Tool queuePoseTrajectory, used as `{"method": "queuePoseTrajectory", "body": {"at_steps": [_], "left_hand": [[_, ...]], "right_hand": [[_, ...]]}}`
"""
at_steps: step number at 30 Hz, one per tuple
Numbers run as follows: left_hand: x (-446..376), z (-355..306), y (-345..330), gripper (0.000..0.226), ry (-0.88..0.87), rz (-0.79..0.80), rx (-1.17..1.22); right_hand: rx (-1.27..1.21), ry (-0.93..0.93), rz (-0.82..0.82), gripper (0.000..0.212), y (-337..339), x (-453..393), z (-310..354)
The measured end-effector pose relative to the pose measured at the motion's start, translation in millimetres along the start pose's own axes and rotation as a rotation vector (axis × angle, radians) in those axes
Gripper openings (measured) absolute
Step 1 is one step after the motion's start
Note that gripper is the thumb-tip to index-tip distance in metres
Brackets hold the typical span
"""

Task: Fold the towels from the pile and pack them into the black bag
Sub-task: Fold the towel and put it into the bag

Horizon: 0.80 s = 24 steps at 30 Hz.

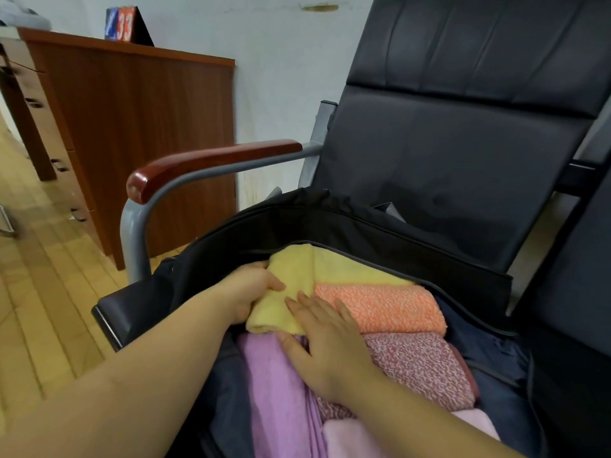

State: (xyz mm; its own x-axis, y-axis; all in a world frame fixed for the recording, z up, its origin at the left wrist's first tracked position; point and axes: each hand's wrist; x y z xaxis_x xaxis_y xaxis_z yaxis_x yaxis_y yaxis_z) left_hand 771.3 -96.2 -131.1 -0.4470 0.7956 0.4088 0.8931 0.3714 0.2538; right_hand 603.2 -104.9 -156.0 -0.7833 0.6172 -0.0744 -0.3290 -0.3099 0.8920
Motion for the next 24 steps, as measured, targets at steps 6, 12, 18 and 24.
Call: {"method": "queuePoseTrajectory", "body": {"at_steps": [6,12,18,24], "left_hand": [[-8,6,-2,0.043,-0.181,-0.139,-0.667],[16,-4,-29,0.053,-0.552,-0.312,-1.645],[-5,7,-22,0.066,-0.482,-0.045,-1.456],[-15,14,-16,0.066,-0.411,0.012,-1.289]], "right_hand": [[-0.049,0.022,-0.137,0.086,-6,1,-2],[-0.161,0.028,-0.363,0.071,-7,6,-4],[-0.085,-0.066,-0.556,0.047,-15,3,-6],[-0.053,-0.124,-0.261,0.083,-4,3,-2]]}}
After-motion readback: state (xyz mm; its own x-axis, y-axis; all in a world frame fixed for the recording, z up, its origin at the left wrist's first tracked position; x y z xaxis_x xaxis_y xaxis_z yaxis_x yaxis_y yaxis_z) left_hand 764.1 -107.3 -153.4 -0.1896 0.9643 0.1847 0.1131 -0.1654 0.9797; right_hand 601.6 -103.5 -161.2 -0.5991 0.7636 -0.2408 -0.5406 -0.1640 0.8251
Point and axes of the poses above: each hand's wrist, its own x-axis away from the middle knuckle, its own y-axis out of the back of the hand, z = x × y, and after that the axes turned 10 degrees about -x, right-handed
